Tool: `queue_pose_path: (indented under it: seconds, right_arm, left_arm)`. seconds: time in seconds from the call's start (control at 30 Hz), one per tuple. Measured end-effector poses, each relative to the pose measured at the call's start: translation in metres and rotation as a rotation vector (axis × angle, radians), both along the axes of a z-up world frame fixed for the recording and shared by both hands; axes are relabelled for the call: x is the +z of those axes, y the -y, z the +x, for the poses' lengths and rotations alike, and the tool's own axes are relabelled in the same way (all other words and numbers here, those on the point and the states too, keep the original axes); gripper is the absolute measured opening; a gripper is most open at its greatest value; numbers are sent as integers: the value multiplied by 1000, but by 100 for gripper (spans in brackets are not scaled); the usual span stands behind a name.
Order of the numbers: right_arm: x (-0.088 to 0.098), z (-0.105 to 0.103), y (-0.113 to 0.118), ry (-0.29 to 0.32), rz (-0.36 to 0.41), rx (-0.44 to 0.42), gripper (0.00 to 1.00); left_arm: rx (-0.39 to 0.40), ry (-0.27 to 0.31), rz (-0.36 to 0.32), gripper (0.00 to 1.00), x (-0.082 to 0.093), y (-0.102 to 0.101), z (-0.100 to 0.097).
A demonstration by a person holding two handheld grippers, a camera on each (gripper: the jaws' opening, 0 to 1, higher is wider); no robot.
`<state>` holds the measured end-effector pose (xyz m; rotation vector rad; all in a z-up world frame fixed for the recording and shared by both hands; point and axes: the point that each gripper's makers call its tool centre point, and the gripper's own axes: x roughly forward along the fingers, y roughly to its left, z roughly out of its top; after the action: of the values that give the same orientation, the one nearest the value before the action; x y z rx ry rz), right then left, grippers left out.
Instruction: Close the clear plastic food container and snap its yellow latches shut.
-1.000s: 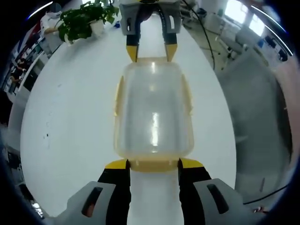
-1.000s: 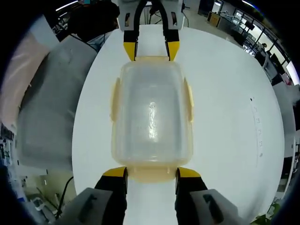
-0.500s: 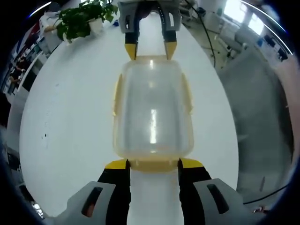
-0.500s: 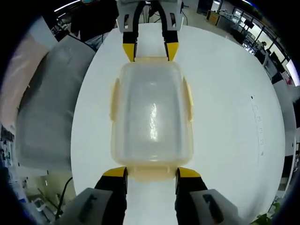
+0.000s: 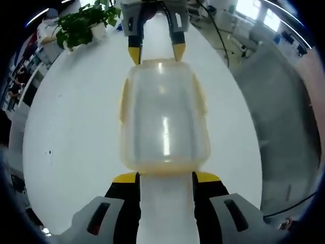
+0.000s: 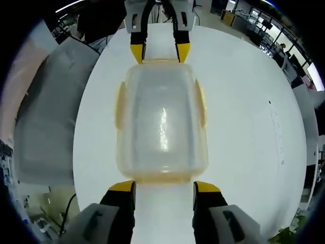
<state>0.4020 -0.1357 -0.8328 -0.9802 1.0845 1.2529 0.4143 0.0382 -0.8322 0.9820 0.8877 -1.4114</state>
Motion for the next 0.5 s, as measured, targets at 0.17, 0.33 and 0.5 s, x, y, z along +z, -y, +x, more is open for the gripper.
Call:
queue_pose_path:
  seconds: [0.17,0.33,0.5]
  right_arm:
    - [5,-2,6,6,11,-72,43]
    - [14,-3,5,10,62,-191,42]
    - [22,-3,5,18,87,-226,42]
  left_arm:
    - [35,43,2,51,1,-8,1]
    - [170,-43,-65,49,12,-14,-1]
    - [238,-52,-104,50,22,-20,1]
